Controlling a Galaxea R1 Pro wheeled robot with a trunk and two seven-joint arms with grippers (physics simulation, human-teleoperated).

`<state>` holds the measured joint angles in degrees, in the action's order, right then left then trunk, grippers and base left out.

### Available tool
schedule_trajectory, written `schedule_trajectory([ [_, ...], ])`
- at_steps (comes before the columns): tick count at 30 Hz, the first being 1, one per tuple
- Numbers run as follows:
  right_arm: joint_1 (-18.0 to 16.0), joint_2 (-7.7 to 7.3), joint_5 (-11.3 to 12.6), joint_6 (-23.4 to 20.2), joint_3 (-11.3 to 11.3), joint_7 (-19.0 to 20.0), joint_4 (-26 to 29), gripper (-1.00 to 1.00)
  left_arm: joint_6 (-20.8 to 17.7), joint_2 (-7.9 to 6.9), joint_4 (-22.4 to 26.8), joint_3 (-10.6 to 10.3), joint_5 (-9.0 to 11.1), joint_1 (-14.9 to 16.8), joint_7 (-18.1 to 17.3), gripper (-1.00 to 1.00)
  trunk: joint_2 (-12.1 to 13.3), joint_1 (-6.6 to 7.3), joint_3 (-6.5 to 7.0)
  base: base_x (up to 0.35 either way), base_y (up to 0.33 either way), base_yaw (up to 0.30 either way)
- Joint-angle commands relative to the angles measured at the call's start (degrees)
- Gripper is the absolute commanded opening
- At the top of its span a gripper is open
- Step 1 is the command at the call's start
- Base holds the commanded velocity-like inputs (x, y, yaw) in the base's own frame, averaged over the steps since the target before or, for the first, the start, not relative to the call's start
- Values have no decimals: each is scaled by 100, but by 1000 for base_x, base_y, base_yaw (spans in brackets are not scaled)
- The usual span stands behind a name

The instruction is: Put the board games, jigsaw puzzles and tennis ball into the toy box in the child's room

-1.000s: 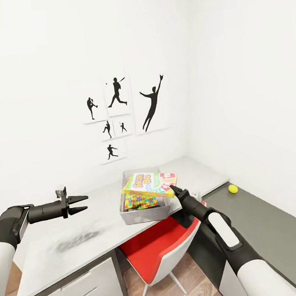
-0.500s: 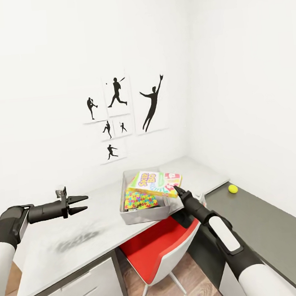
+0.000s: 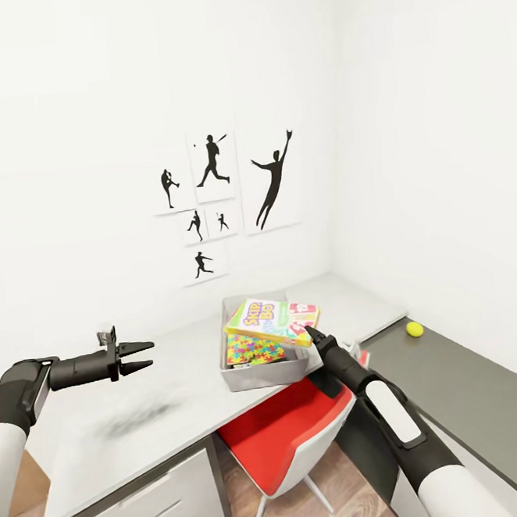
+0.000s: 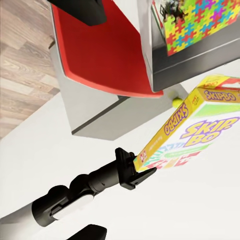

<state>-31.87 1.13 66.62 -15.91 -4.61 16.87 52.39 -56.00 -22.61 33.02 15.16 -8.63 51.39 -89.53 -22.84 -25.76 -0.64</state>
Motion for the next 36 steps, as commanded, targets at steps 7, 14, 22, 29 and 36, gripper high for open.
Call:
schedule_trajectory([
  [7,2,1,45,-16,4,3,5,-100,-60,-5,3,22,-58,2,-47,100,-8,-3,-7,0,70,0],
  [14,23,75,44,9,30,-39,-53,-100,-43,47,3,31,-47,2,-47,100,-8,-3,-7,0,63,0],
  [22,143,-182,35,-24,46,-35,-53,-100,-43,29,3,29,-43,1,-47,100,-8,-3,-7,0,22,0],
  [29,151,-323,35,-26,48,-35,-47,-100,-43,36,3,29,-43,1,-47,100,-8,-3,-7,0,35,0],
  [36,152,-324,35,-26,48,-35,-45,-100,-43,30,3,28,-43,2,-47,100,-8,-3,-7,0,38,0],
])
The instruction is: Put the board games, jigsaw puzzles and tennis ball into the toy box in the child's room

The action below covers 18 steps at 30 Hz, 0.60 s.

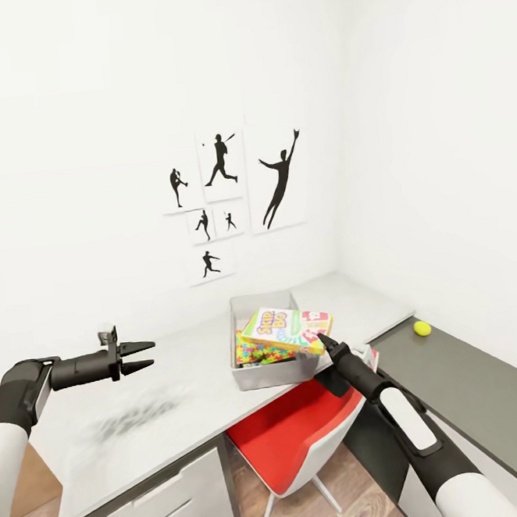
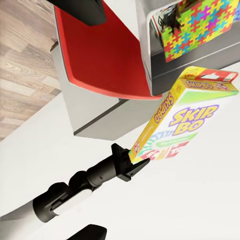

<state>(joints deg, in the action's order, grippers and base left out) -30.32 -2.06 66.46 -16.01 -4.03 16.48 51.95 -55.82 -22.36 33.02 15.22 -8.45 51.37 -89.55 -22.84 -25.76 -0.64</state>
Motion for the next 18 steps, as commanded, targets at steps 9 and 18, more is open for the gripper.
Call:
schedule_trajectory([
  [9,-5,-5,51,-16,-15,4,0,-100,-60,9,3,20,-61,3,-45,100,-8,-3,-7,0,49,0],
  [18,-3,-5,51,-16,-18,4,0,-100,-60,6,3,21,-61,3,-45,100,-8,-3,-7,0,76,0],
])
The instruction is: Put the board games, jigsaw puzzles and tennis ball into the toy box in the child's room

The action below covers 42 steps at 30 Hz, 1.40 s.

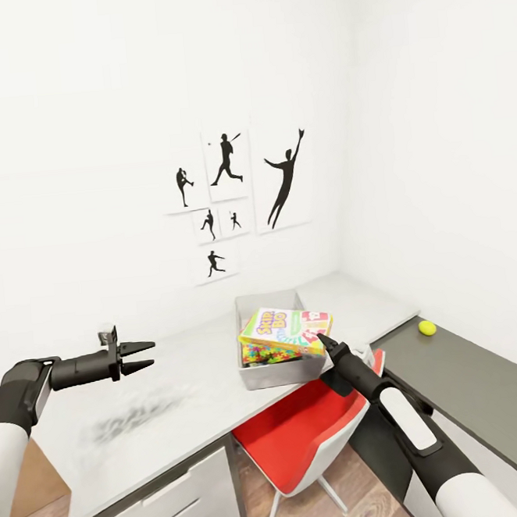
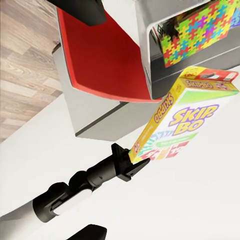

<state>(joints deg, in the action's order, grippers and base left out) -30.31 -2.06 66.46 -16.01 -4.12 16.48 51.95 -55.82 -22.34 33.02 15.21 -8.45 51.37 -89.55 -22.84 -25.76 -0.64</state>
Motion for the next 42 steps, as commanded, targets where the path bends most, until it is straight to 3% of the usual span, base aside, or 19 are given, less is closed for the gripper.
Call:
schedule_trajectory([
  [1,-2,-5,51,-13,-10,4,0,-100,-60,3,3,24,-61,4,-45,100,-8,-3,-7,0,45,0],
  [13,-1,41,45,38,-46,-68,50,-100,-60,-21,3,26,-61,4,-45,100,-8,-3,-7,0,86,0],
  [19,-2,150,48,132,-47,-85,68,-100,-60,-29,3,26,-61,5,-45,100,-8,-3,-7,0,54,0],
  [23,-4,370,50,424,-44,-179,32,-100,-60,-33,3,26,-61,5,-45,100,-8,-3,-7,0,6,0],
  [25,-3,623,46,704,-43,-436,25,-100,-60,-34,3,26,-61,4,-45,100,-8,-3,-7,0,1,0],
  [28,-3,820,43,920,-50,-904,32,-100,-60,-34,3,26,-61,5,-45,100,-8,-3,-7,0,0,0],
  [32,-48,913,42,1001,-53,-1299,33,-100,-60,-33,3,26,-61,5,-45,100,-8,-3,-7,0,0,0],
  [39,-90,1008,36,1057,-54,-1396,25,-100,-60,-20,3,22,-61,5,-45,100,-8,-3,-7,0,0,0],
  [42,-96,1052,34,1333,-54,-1400,21,-100,-60,-4,3,19,-61,5,-45,100,-8,-3,-7,0,0,0],
])
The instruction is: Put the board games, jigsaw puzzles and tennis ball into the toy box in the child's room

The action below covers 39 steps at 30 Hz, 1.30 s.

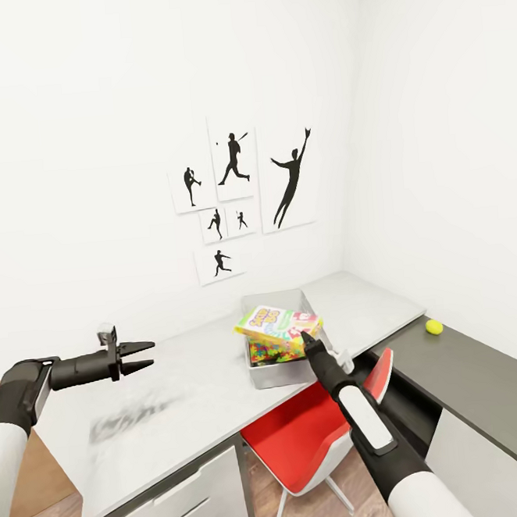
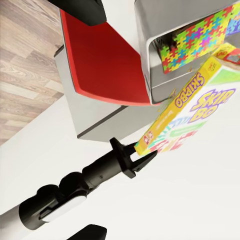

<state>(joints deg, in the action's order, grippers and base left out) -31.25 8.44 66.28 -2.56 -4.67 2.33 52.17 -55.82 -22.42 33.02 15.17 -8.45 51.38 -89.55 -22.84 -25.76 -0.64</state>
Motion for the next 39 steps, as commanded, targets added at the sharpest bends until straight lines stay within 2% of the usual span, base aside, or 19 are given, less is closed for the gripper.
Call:
schedule_trajectory([
  [1,-3,43,52,120,0,14,-1,-100,-60,6,3,21,-60,4,-45,100,-8,-3,-7,0,0,0],
  [4,-19,156,52,481,-17,4,1,-100,-60,10,3,21,-60,3,-45,100,-8,-3,-7,0,0,0],
  [16,-354,156,31,784,-42,-487,3,-100,-60,9,3,21,-60,4,-45,100,-8,-3,-7,0,0,0],
  [21,-523,156,-324,1152,-86,-716,-7,-100,-60,9,3,24,-60,3,-45,100,-8,-3,-7,0,0,0],
  [25,-679,156,-537,1416,-207,-1025,-16,-100,-60,8,3,24,-60,4,-45,100,-8,-3,-7,0,0,0],
  [32,-1024,156,-579,1492,-664,-1209,-270,-100,-60,-10,3,29,-60,3,-45,100,-8,-3,-7,0,0,0],
  [35,-1200,156,-576,1500,-737,-1219,-539,-100,-60,-17,3,29,-60,4,-45,100,-8,-3,-7,0,29,0],
  [39,-1270,156,-560,1507,-759,-1262,-649,-100,-60,-24,3,29,-60,4,-45,100,-8,-3,-7,0,88,0],
])
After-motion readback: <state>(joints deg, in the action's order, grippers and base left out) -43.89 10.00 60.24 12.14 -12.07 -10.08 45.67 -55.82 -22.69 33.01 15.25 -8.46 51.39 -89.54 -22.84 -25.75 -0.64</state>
